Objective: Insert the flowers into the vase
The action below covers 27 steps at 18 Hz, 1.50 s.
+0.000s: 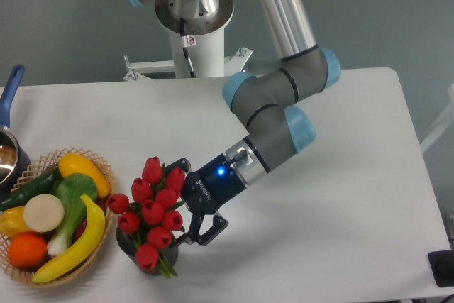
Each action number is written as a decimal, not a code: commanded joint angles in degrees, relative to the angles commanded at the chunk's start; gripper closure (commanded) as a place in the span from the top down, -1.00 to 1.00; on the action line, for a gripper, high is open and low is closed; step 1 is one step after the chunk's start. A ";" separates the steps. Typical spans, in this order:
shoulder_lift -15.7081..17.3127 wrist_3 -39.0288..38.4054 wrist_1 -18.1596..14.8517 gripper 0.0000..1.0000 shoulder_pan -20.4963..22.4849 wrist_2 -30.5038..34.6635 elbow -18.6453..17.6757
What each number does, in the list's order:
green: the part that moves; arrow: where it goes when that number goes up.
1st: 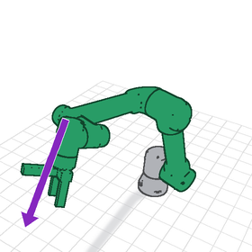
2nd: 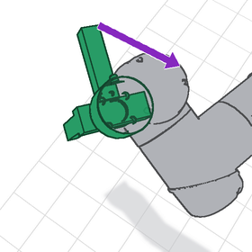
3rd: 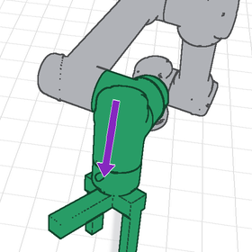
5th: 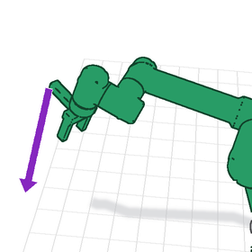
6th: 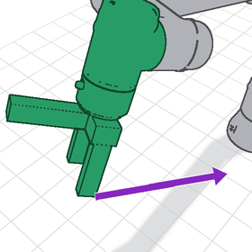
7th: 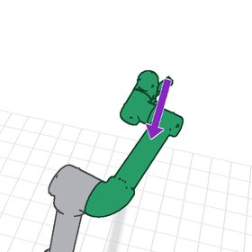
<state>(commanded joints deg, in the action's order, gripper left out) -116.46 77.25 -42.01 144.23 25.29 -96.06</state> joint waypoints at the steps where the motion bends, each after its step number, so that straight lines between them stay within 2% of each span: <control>1: 0.97 0.00 0.00 1.00 0.26 2.72 -0.09; 6: 5.80 0.09 -0.09 1.00 0.62 10.03 -1.32; 9: 10.02 -0.08 0.00 1.00 0.53 16.35 -3.25; 10: 11.07 -0.09 -0.17 1.00 0.62 19.33 -3.60; 13: 15.47 -0.53 -0.44 1.00 0.97 34.25 -5.01; 15: 19.67 0.00 -0.53 1.00 1.32 42.87 -7.02; 18: 24.34 0.18 -1.31 1.00 2.63 53.17 -6.60; 19: 25.05 0.18 -2.36 1.00 3.33 53.37 -5.63; 20: 25.58 0.18 -5.24 1.00 5.08 53.37 -4.06; 22: 26.20 2.62 -13.23 1.00 7.29 53.37 -0.46; 23: 26.29 6.20 -16.23 1.00 8.17 53.37 0.78; 25: 27.07 13.59 -19.85 1.00 11.32 53.29 1.93; 27: 27.95 18.35 -21.88 1.00 13.62 52.85 2.02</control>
<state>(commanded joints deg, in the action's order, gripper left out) -88.51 95.60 -63.89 157.84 78.14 -94.04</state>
